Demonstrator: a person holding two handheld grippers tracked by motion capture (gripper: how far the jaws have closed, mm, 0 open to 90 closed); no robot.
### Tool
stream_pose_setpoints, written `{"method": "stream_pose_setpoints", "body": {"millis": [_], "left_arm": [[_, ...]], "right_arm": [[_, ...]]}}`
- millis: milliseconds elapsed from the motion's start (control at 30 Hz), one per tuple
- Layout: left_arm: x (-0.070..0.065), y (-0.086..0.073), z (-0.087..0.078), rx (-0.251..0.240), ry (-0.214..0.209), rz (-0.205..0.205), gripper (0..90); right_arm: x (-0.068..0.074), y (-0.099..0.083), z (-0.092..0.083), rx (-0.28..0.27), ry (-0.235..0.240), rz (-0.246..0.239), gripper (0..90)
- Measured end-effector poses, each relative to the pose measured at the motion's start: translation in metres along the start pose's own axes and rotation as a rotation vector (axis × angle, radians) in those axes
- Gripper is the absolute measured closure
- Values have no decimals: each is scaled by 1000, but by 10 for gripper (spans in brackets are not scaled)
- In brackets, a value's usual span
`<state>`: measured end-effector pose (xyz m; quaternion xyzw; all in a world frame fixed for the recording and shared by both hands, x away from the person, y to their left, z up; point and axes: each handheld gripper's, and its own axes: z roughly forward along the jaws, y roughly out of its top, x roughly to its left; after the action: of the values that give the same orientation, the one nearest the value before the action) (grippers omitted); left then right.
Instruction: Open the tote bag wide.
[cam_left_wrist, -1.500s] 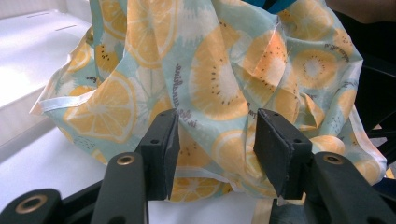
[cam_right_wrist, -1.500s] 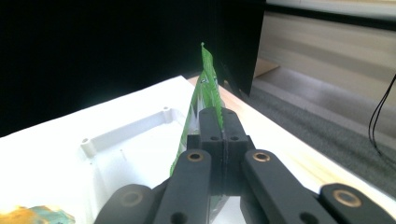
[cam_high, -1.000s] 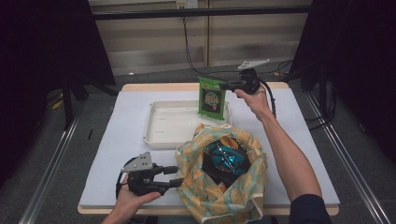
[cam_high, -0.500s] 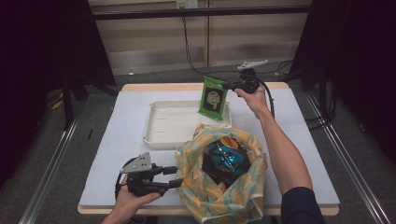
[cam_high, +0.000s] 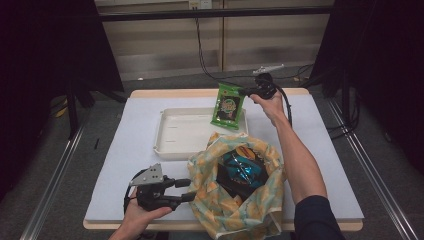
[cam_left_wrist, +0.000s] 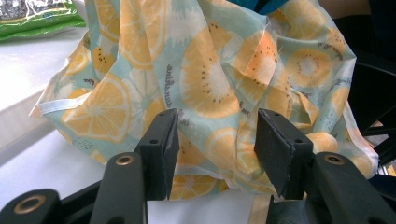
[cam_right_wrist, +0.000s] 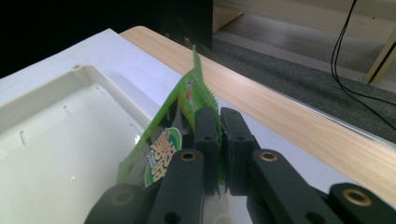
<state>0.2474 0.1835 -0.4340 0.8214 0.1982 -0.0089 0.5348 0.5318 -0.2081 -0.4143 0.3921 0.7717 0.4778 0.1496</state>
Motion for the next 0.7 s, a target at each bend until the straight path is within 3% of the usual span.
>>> {"method": "stream_pose_setpoints", "body": {"millis": [100, 400, 500, 600, 633, 700], "left_arm": [[0, -1, 0, -7, -4, -3, 492], [0, -1, 1, 5, -3, -1, 493], [0, -1, 1, 4, -5, -1, 494], [0, -1, 0, 4, -4, -6, 495], [0, -1, 1, 4, -4, -5, 496], [0, -1, 1, 5, -3, 0, 495]], "right_arm": [[-2, -2, 4, 33, -19, 2, 838], [-7, -8, 6, 35, -17, 20, 793], [-8, -10, 7, 39, -30, 25, 660], [-7, -9, 6, 35, -30, 27, 650], [-6, -7, 4, 33, -35, 26, 579], [-5, -6, 3, 26, -37, 26, 547]]}}
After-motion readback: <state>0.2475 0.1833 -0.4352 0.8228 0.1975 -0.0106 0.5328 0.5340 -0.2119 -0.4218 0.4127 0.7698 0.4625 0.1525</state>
